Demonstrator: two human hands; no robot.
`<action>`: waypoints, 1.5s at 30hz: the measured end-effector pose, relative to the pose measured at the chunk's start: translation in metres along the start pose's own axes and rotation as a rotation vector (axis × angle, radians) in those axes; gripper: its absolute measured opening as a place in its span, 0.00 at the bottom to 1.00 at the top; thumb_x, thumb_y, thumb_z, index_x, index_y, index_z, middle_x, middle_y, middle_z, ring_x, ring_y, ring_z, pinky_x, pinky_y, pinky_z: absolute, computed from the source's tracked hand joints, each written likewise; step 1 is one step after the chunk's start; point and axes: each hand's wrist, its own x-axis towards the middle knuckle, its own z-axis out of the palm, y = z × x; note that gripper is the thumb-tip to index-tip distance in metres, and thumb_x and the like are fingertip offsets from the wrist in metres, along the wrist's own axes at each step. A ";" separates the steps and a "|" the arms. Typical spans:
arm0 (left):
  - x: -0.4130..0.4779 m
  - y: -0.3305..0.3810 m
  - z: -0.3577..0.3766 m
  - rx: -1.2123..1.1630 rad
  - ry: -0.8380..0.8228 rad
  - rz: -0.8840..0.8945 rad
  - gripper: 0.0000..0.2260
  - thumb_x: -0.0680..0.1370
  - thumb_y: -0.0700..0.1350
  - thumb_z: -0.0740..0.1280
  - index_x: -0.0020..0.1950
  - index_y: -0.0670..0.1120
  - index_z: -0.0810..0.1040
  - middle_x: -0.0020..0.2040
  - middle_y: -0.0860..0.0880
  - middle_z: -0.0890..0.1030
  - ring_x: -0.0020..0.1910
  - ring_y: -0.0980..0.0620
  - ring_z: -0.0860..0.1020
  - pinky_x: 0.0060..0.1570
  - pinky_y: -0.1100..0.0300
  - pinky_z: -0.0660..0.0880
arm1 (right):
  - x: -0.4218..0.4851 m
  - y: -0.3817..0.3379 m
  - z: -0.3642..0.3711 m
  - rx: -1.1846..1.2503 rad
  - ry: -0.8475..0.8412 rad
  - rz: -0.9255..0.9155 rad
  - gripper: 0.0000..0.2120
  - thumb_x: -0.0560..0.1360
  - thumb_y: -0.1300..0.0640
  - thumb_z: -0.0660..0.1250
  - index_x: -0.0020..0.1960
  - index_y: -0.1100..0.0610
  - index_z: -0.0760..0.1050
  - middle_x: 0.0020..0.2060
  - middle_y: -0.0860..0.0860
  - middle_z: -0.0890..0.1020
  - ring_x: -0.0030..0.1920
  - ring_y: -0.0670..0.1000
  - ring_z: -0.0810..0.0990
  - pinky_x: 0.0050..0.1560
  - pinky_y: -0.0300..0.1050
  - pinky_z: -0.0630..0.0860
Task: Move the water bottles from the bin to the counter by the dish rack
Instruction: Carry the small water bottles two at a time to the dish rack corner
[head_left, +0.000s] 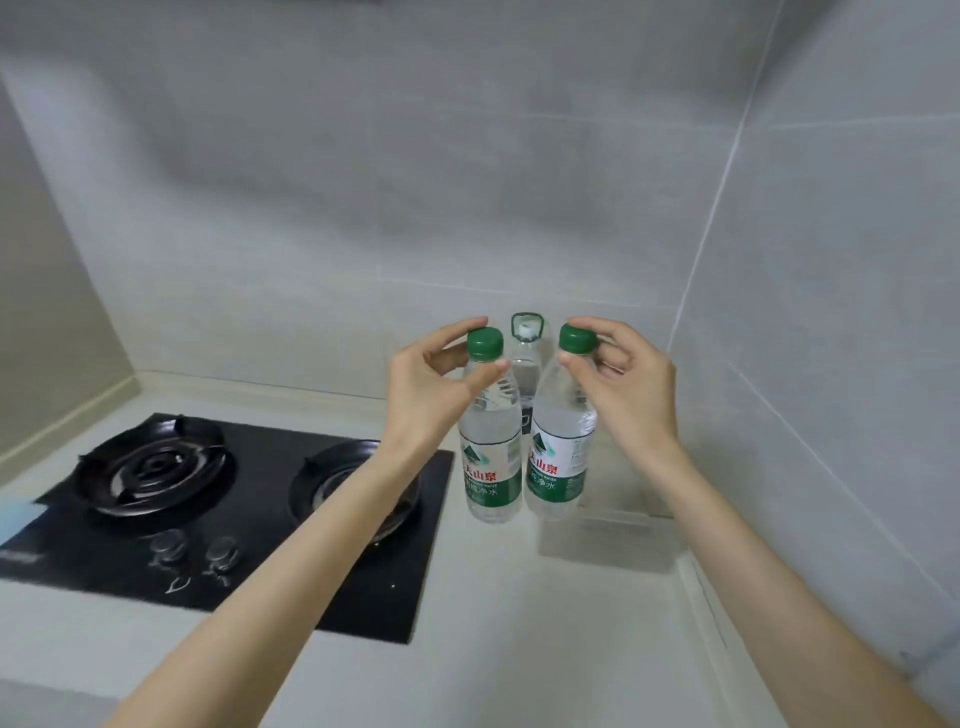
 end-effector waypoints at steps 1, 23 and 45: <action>-0.014 0.008 -0.016 0.012 0.017 -0.011 0.20 0.67 0.41 0.78 0.56 0.56 0.80 0.50 0.53 0.85 0.51 0.59 0.82 0.56 0.59 0.78 | -0.010 -0.010 0.009 0.016 -0.031 0.004 0.16 0.71 0.69 0.72 0.56 0.56 0.79 0.46 0.47 0.84 0.46 0.38 0.83 0.55 0.35 0.78; -0.231 0.110 -0.357 0.342 0.512 -0.051 0.20 0.66 0.41 0.79 0.55 0.54 0.83 0.48 0.51 0.86 0.50 0.58 0.83 0.53 0.56 0.80 | -0.198 -0.172 0.269 0.279 -0.581 -0.069 0.16 0.71 0.65 0.73 0.57 0.51 0.80 0.51 0.44 0.84 0.50 0.41 0.83 0.57 0.40 0.79; -0.446 0.197 -0.701 0.660 1.083 -0.050 0.22 0.65 0.39 0.79 0.57 0.50 0.82 0.49 0.52 0.85 0.48 0.60 0.83 0.49 0.67 0.78 | -0.405 -0.361 0.620 0.645 -1.145 -0.164 0.15 0.72 0.65 0.72 0.57 0.53 0.80 0.50 0.48 0.84 0.50 0.44 0.83 0.52 0.34 0.77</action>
